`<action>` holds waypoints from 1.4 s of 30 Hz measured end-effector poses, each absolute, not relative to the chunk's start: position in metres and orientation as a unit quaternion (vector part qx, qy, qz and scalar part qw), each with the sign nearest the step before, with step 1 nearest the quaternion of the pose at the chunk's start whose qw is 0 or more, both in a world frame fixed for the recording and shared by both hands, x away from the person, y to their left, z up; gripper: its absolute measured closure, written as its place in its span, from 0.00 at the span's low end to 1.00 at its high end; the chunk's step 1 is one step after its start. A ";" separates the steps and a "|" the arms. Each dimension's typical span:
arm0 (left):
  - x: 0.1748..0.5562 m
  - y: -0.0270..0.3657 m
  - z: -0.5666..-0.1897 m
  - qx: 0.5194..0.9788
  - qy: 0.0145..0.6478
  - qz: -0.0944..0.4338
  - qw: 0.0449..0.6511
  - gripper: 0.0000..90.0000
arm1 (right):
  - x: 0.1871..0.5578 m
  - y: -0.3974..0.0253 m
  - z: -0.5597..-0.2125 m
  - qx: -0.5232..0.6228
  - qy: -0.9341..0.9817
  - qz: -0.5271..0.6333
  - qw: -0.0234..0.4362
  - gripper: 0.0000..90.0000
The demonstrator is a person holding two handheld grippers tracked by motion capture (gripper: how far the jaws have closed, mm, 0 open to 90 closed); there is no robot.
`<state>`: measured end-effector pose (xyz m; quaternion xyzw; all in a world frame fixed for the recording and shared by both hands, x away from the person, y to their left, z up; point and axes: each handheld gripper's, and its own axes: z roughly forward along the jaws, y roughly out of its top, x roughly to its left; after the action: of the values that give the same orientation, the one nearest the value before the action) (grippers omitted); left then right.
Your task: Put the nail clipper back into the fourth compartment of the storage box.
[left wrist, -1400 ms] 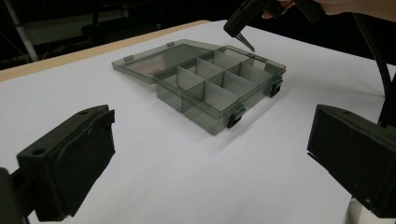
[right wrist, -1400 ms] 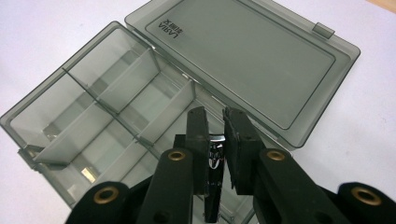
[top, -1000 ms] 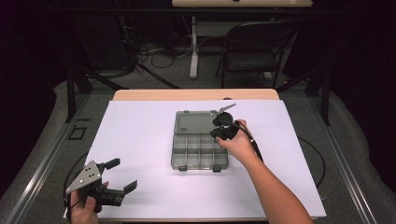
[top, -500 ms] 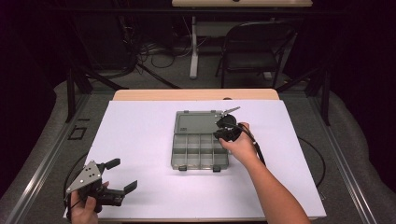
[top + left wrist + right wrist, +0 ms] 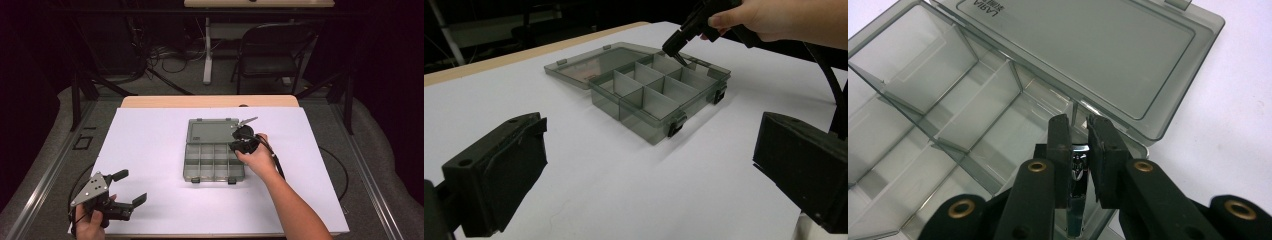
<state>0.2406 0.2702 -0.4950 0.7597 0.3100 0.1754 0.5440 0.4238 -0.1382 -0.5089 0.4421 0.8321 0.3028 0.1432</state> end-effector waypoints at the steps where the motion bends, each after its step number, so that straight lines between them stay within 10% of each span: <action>1: 0.241 0.270 -0.495 0.760 0.310 0.176 0.543 0.00 | 0.424 -0.138 -0.509 0.442 0.833 0.300 0.143 0.89; 17: 0.241 0.271 -0.495 0.760 0.311 0.176 0.543 0.00 | 0.424 -0.138 -0.509 0.441 0.835 0.295 0.145 0.88; 29: 0.241 0.270 -0.495 0.761 0.311 0.176 0.542 0.00 | 0.415 -0.142 -0.493 0.429 0.824 0.333 0.161 0.49; 42: 0.241 0.270 -0.495 0.761 0.313 0.176 0.541 0.00 | 0.403 -0.144 -0.481 0.417 0.825 0.339 0.175 0.40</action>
<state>0.2413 0.2700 -0.4952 0.7606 0.3133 0.1760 0.5407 0.4033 -0.1441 -0.4810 0.4172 0.8248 0.3393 0.1746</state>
